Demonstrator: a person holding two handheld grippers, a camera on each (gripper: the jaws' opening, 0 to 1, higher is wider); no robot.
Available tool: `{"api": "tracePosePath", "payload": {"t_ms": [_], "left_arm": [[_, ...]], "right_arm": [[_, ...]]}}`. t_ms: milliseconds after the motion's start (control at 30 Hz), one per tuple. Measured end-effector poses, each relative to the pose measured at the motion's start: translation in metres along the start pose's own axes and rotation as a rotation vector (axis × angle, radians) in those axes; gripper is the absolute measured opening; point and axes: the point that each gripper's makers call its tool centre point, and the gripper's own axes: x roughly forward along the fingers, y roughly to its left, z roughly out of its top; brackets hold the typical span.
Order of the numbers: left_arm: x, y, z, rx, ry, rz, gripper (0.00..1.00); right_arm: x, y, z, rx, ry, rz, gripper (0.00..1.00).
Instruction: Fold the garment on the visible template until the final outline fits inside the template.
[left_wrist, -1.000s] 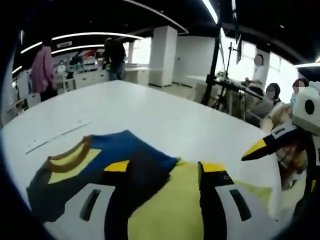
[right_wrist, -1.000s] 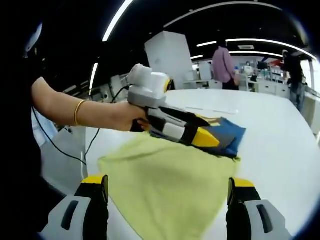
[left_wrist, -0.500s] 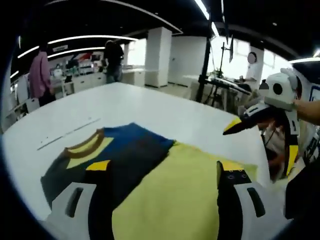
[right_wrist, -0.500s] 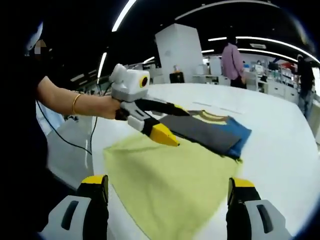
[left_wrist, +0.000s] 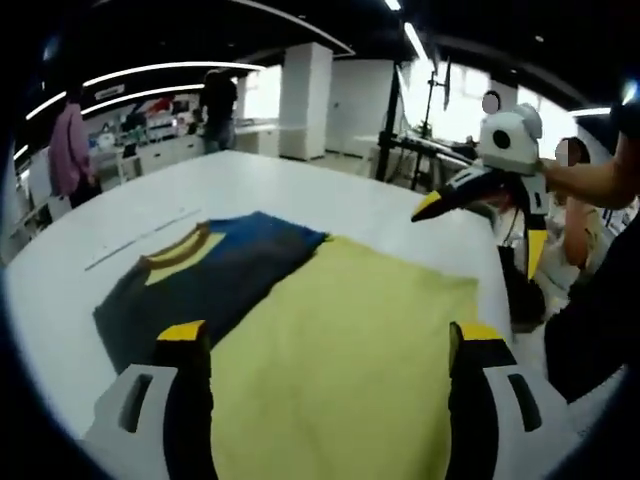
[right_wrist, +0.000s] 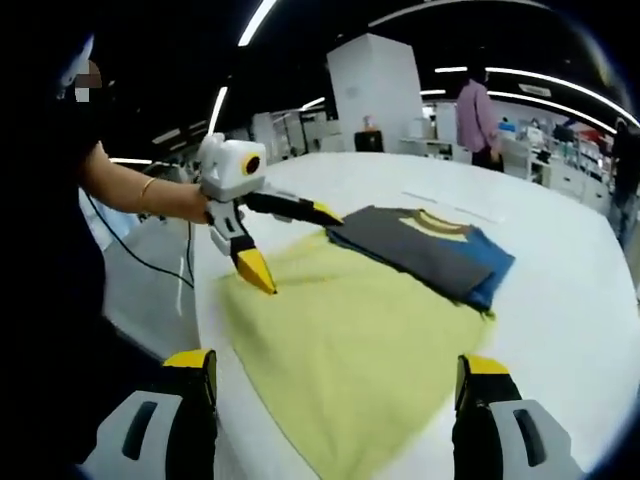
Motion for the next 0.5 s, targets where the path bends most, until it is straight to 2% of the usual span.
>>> {"api": "tracePosePath", "payload": {"t_ms": [300,500], "left_arm": [[-0.034,-0.012,-0.028,0.020,0.061,-0.022,0.97],[-0.050,-0.019,-0.044,0.049,0.107,-0.036,0.92]], "right_arm": [[0.000,0.008,-0.011,-0.024,0.042,0.019,0.99],[0.001,0.012,-0.019,-0.049,0.081,0.026,0.96]]}}
